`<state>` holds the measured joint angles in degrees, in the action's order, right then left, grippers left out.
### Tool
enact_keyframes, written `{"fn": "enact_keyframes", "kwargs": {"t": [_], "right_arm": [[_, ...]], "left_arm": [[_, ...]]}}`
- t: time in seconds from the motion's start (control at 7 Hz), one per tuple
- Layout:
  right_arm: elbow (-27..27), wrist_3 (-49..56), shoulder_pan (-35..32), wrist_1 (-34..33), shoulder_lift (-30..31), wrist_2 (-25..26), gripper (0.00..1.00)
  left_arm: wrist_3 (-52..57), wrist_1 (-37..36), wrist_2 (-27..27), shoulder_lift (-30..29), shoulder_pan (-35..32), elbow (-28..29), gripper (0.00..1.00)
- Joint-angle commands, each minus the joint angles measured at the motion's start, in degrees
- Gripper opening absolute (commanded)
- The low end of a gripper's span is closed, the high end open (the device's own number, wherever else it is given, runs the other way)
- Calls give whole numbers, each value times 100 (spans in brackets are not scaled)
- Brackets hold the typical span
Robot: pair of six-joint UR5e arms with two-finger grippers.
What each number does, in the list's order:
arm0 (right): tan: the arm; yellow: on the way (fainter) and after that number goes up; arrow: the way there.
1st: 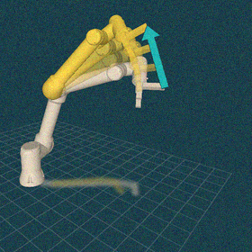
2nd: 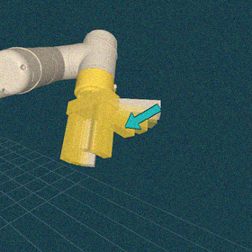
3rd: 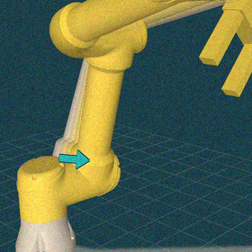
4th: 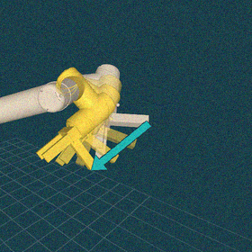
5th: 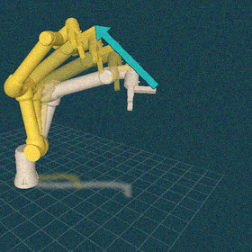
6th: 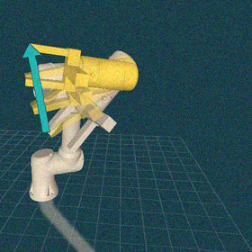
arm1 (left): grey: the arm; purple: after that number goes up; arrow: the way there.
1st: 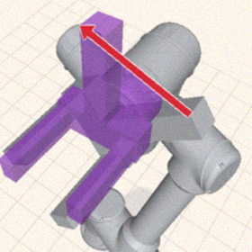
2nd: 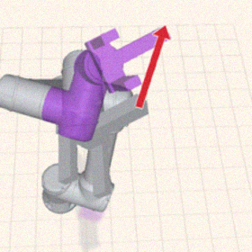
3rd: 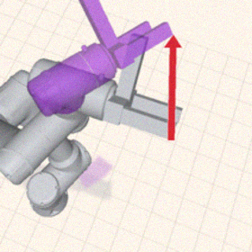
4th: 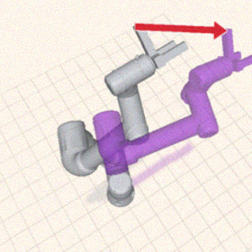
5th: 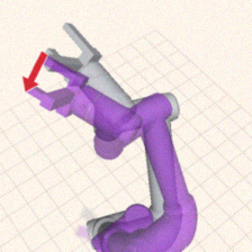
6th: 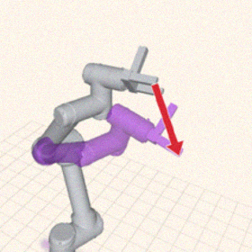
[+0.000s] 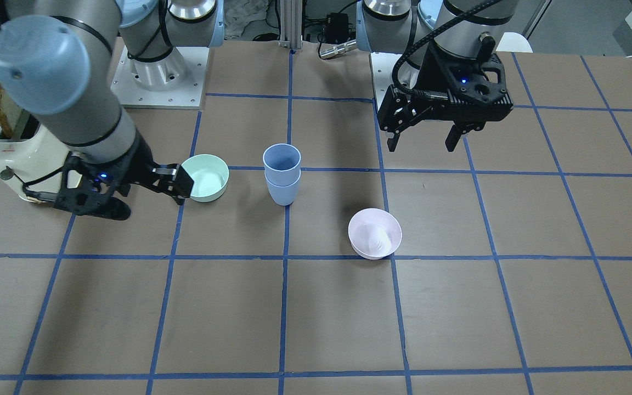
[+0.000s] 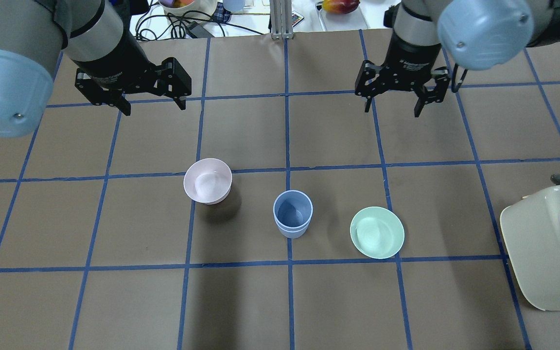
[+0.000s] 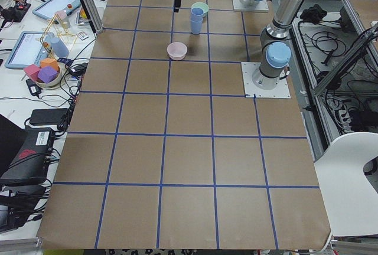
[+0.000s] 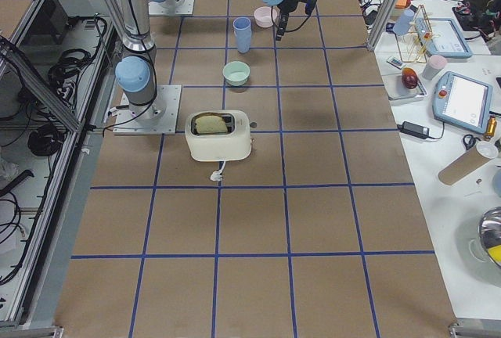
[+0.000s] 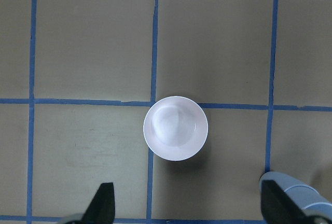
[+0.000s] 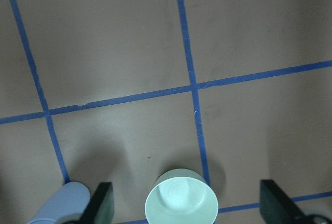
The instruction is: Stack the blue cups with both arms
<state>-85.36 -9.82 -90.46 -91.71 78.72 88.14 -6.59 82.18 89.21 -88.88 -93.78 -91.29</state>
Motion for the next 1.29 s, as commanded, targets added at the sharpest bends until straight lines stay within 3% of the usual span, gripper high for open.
{"fn": "enact_keyframes", "kwargs": {"t": [0.0, 0.43, 1.14], "right_arm": [[-33, 473, 380, 213, 476, 2, 100], [-16, 473, 389, 540, 812, 334, 100], [-7, 420, 345, 645, 821, 63, 100]], "left_arm": [[0, 0, 0, -6, -9, -3, 100], [-9, 0, -8, -41, -9, 5, 100], [-35, 17, -78, -76, -9, -3, 100]]}}
